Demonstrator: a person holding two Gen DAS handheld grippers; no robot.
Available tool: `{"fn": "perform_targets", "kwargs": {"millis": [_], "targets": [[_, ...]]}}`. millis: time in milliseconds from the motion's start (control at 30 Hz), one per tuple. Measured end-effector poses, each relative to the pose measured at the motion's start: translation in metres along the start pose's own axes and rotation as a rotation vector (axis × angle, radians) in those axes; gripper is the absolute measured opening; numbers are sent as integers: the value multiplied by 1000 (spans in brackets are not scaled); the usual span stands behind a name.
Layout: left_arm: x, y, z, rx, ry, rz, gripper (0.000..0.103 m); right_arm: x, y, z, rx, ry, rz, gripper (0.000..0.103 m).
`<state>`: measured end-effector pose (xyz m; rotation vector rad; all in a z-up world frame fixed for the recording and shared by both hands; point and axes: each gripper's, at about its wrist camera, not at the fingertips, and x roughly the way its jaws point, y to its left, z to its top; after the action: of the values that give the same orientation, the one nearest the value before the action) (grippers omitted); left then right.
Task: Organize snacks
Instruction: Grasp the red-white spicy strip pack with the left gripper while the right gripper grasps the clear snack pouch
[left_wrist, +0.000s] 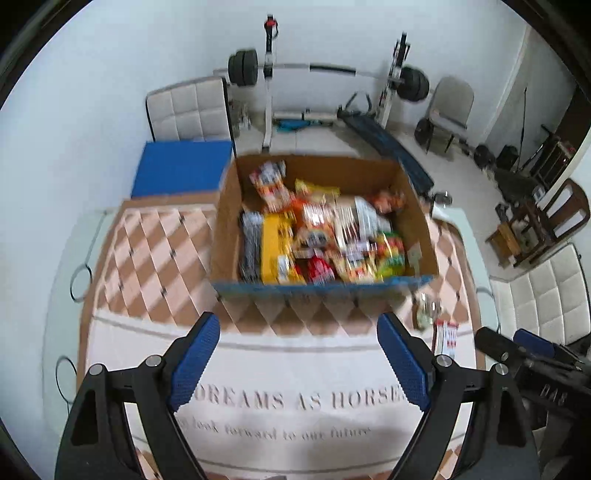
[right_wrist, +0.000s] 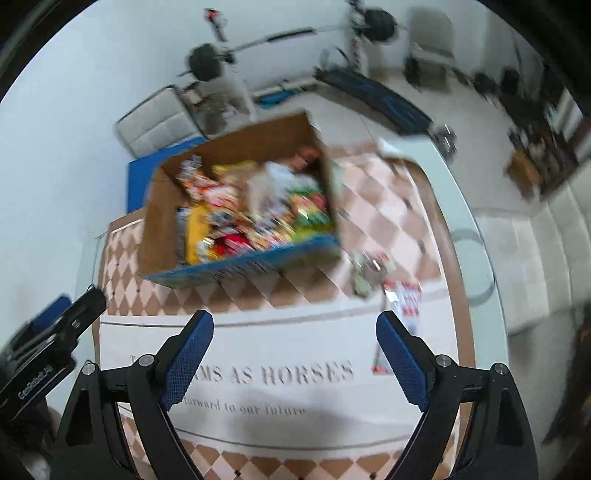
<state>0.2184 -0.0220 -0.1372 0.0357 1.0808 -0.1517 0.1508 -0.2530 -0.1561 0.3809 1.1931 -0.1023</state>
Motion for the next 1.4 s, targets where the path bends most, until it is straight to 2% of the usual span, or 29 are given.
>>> {"fn": "perform_targets", "kwargs": {"millis": [233, 400, 533, 700, 767, 833, 933, 1033, 1100, 1133, 1167, 1200, 1300, 1400], "targets": [[72, -71, -37, 62, 185, 16, 87, 59, -116, -25, 210, 173, -53, 92], [133, -139, -50, 66, 359, -94, 87, 102, -183, -41, 302, 268, -64, 92], [173, -189, -56, 97, 445, -129, 87, 123, -220, -45, 325, 300, -78, 91], [215, -237, -64, 146, 520, -124, 87, 140, -257, -41, 305, 324, -112, 72], [225, -248, -68, 158, 539, -122, 87, 144, -269, -40, 304, 333, -116, 67], [235, -259, -73, 173, 560, -104, 87, 148, -278, -38, 291, 343, -142, 66], [245, -270, -81, 196, 585, -84, 87, 151, -292, -37, 304, 353, -127, 66], [245, -283, -86, 255, 556, -47, 86, 154, -299, -35, 295, 356, -134, 66], [242, -291, -89, 294, 535, -19, 80, 156, -303, -34, 292, 362, -134, 66], [240, -292, -89, 298, 530, -20, 71, 157, -303, -34, 291, 364, -134, 66], [238, -294, -90, 300, 524, -21, 58, 158, -304, -33, 290, 366, -131, 66], [235, -295, -90, 304, 517, -22, 51, 159, -306, -32, 289, 366, -128, 66], [232, -288, -91, 303, 523, -7, 49, 158, -303, -29, 286, 363, -112, 66], [229, -259, -93, 252, 531, 13, 48, 157, -291, -21, 270, 358, -76, 66]]}}
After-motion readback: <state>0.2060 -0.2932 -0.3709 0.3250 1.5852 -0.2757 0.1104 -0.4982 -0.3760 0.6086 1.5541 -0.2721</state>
